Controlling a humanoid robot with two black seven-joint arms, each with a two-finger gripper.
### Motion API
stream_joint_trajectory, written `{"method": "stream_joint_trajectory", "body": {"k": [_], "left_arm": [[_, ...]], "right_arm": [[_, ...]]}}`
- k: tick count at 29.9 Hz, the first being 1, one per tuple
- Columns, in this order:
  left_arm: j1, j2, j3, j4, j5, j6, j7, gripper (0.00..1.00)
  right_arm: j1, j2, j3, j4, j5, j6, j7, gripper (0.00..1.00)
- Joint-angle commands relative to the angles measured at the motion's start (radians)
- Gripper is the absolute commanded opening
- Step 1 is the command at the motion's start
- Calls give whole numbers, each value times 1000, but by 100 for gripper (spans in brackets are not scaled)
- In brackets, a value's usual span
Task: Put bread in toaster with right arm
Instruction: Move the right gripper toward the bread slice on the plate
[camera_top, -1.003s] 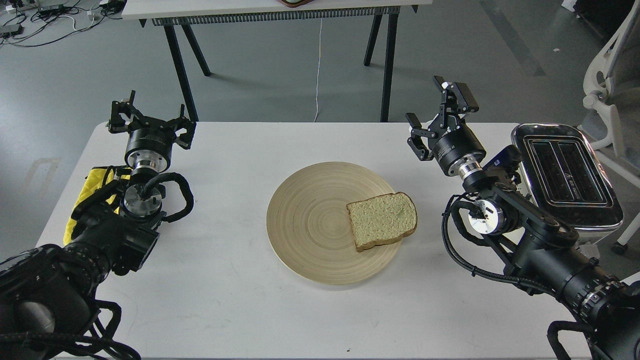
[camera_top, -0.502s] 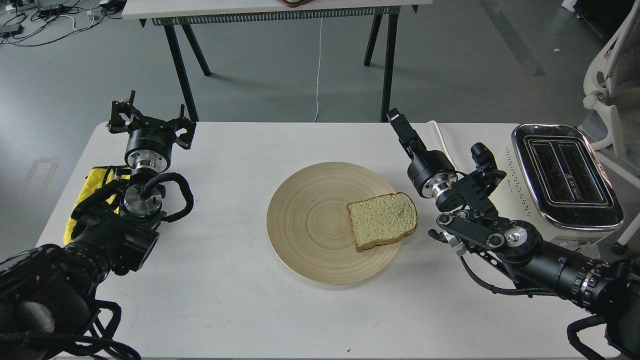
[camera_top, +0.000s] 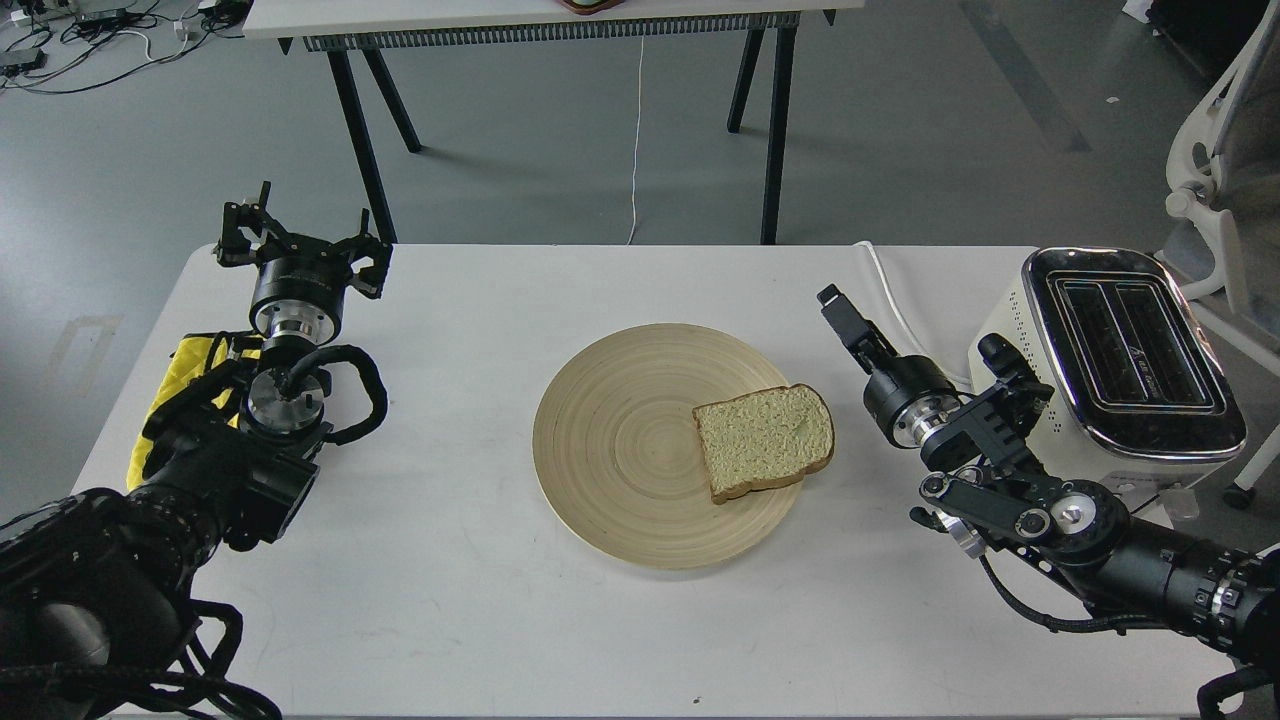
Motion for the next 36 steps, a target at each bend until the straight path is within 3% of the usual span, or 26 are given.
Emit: {"method": "stream_joint_trajectory", "body": {"k": [1, 22, 26, 36], "left_arm": [[0, 0, 0, 0, 0, 0, 0, 100], [0, 0, 0, 0, 0, 0, 0, 100], [0, 0, 0, 0, 0, 0, 0, 100], [0, 0, 0, 0, 0, 0, 0, 100]], "right_arm": [[-27, -11, -38, 9, 6, 0, 1, 99], [-86, -117, -49, 239, 11, 0, 15, 95], [-90, -120, -50, 251, 8, 0, 15, 84], [-118, -145, -52, 263, 0, 0, 21, 65]]}}
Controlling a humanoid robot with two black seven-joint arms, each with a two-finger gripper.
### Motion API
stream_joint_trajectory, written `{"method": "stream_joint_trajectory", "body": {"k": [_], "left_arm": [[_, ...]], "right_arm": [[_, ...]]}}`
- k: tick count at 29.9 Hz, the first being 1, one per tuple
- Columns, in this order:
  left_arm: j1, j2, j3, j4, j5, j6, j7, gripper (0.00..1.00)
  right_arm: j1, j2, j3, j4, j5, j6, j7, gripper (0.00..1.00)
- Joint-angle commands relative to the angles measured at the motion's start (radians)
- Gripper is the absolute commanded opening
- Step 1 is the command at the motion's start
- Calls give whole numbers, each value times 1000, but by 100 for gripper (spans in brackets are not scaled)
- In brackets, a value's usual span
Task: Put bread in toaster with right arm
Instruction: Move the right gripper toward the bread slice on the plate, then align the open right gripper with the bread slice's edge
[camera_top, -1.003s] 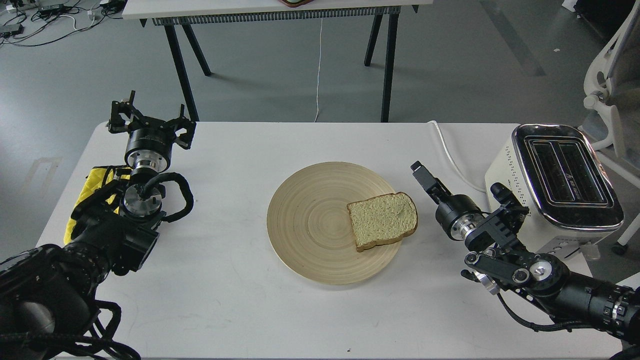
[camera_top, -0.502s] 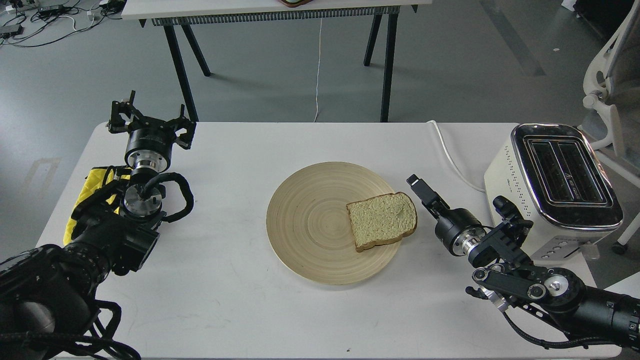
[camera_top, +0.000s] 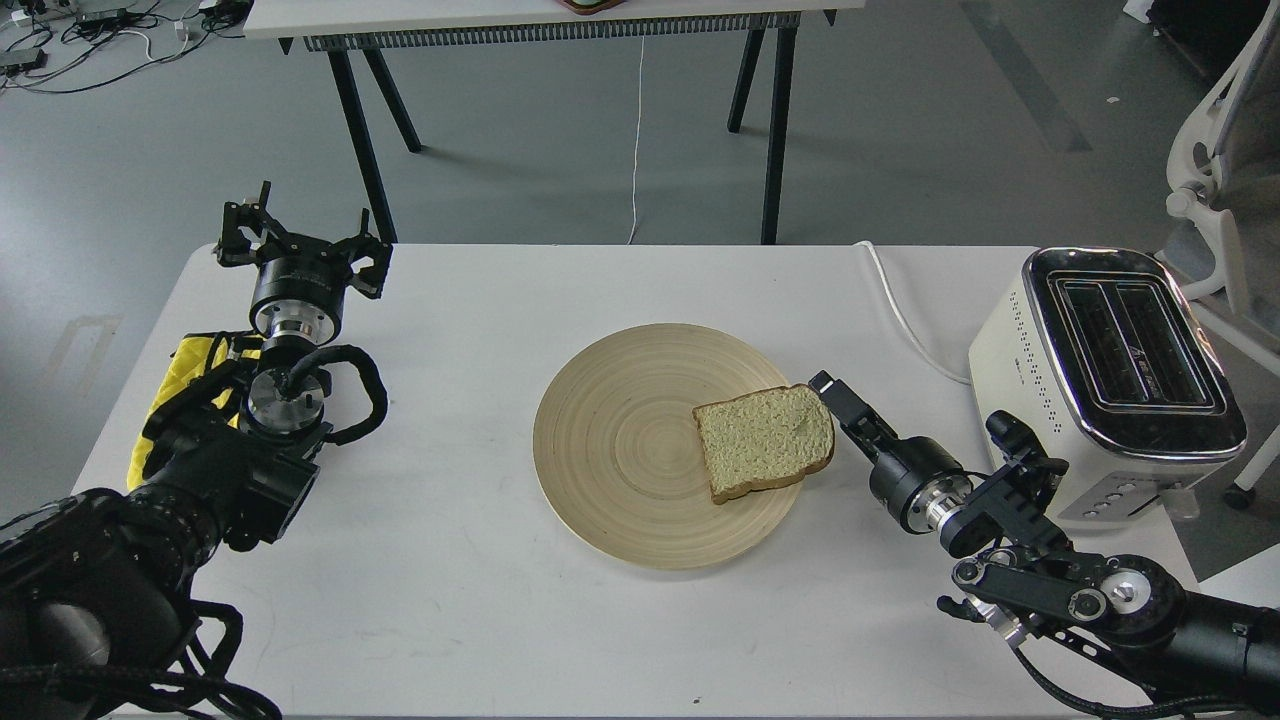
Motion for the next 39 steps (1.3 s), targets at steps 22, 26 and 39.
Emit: {"method": "stream_joint_trajectory", "body": {"k": [22, 26, 39], "left_arm": [[0, 0, 0, 0, 0, 0, 0, 100], [0, 0, 0, 0, 0, 0, 0, 100], [0, 0, 0, 0, 0, 0, 0, 100]], "right_arm": [[-33, -6, -3, -12, -3, 0, 12, 41], [-33, -6, -3, -12, -5, 0, 12, 35], [-29, 3, -3, -10, -3, 0, 12, 23]]}}
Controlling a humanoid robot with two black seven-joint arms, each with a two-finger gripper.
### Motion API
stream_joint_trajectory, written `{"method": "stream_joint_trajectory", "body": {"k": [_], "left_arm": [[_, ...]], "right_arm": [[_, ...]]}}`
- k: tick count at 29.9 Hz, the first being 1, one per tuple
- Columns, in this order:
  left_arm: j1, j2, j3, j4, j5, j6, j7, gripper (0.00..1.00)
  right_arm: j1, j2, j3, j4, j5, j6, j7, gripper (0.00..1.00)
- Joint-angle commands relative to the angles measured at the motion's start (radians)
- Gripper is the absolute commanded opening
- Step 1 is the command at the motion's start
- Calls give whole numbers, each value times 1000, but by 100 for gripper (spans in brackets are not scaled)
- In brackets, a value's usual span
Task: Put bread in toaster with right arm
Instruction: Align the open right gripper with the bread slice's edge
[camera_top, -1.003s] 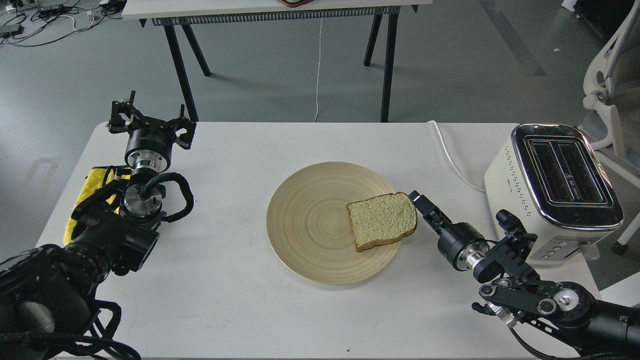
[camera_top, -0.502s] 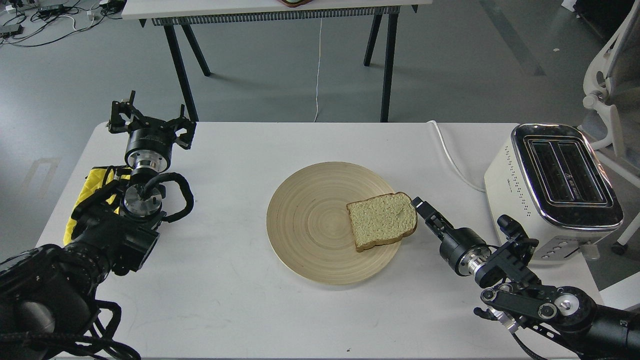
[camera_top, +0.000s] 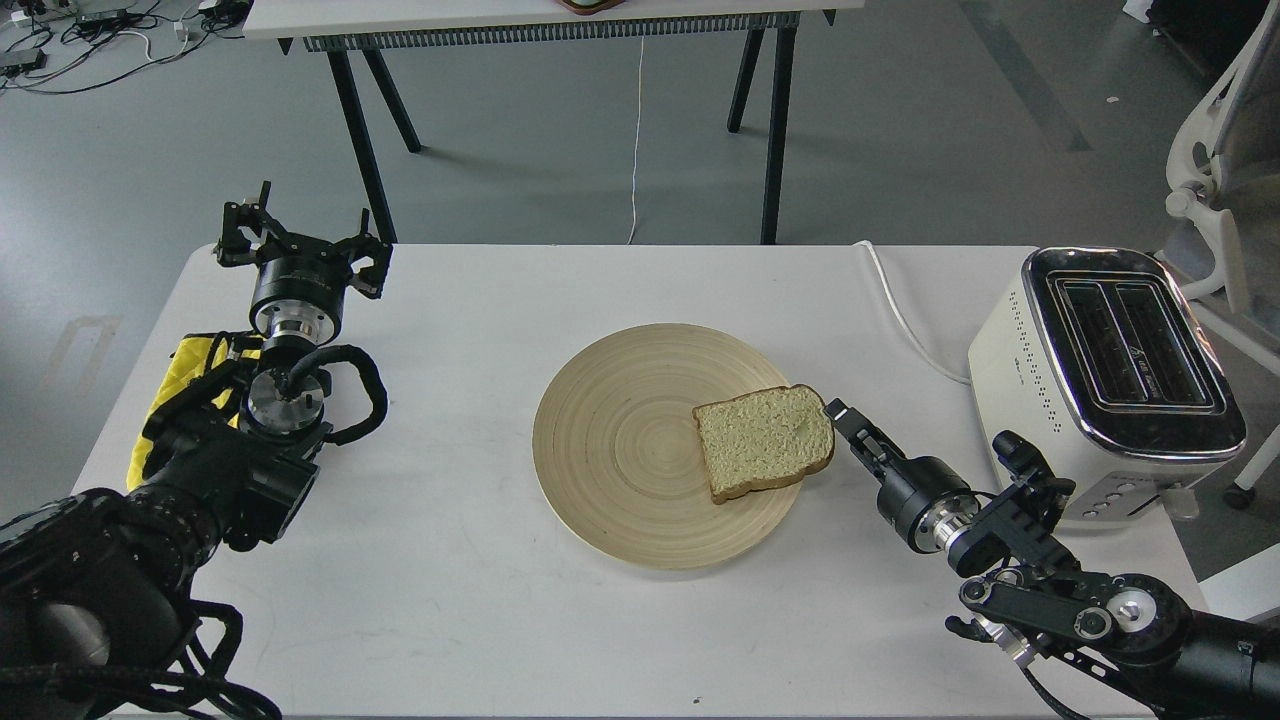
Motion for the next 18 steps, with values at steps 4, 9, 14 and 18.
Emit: {"method": "stream_joint_trajectory", "body": {"k": [4, 9, 14, 18], "left_arm": [[0, 0, 0, 0, 0, 0, 0, 100], [0, 0, 0, 0, 0, 0, 0, 100], [0, 0, 0, 0, 0, 0, 0, 100], [0, 0, 0, 0, 0, 0, 0, 100]], "right_arm": [[1, 5, 4, 0, 0, 0, 0, 10], [1, 6, 6, 9, 2, 0, 1, 1], [1, -5, 32, 29, 5, 0, 26, 0], [1, -8, 74, 54, 5, 0, 28, 0]]}}
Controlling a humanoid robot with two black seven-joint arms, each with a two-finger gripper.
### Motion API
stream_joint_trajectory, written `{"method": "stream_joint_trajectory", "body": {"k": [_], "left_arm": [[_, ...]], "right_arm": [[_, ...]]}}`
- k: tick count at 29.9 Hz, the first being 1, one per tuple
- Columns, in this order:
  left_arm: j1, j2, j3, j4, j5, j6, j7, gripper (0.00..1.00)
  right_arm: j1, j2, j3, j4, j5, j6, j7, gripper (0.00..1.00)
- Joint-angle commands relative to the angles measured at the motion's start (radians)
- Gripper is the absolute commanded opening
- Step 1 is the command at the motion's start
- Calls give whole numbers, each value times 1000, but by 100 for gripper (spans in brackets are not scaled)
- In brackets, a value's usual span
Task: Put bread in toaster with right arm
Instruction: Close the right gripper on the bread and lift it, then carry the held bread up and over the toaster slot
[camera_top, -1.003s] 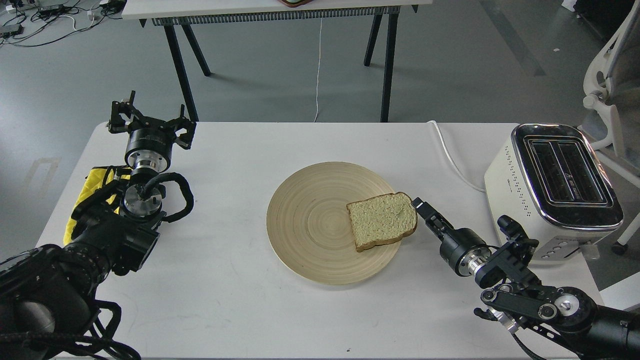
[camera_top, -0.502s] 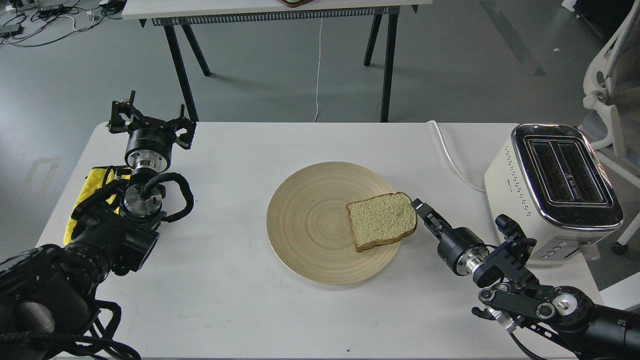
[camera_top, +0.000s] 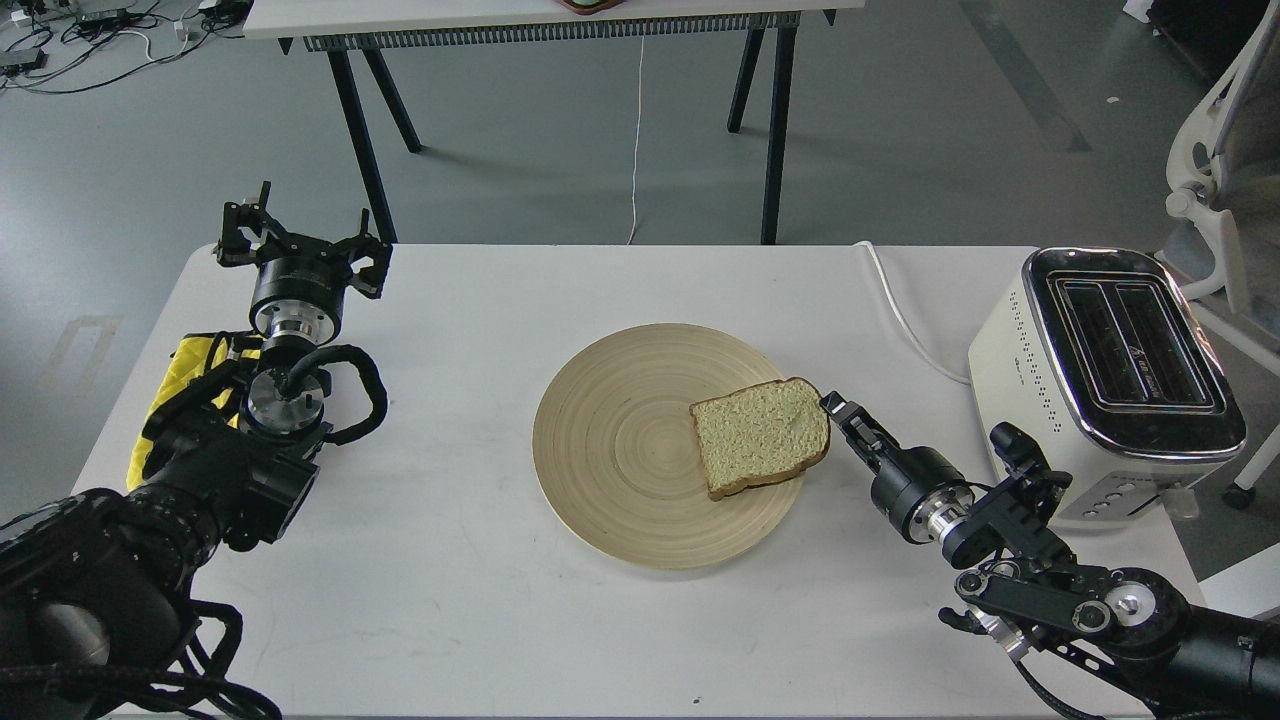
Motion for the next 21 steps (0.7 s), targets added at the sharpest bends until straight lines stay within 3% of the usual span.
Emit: {"method": "stream_joint_trajectory", "body": {"k": [1, 10, 21], "left_arm": [[0, 0, 1, 0, 2, 0, 0, 100], [0, 0, 1, 0, 0, 0, 0, 100], [0, 0, -1, 0, 0, 0, 0, 100]], "right_arm": [[0, -7, 47, 27, 0, 0, 2, 0], [37, -136, 159, 145, 9, 0, 0, 0], [94, -579, 211, 357, 14, 0, 2, 0]]}}
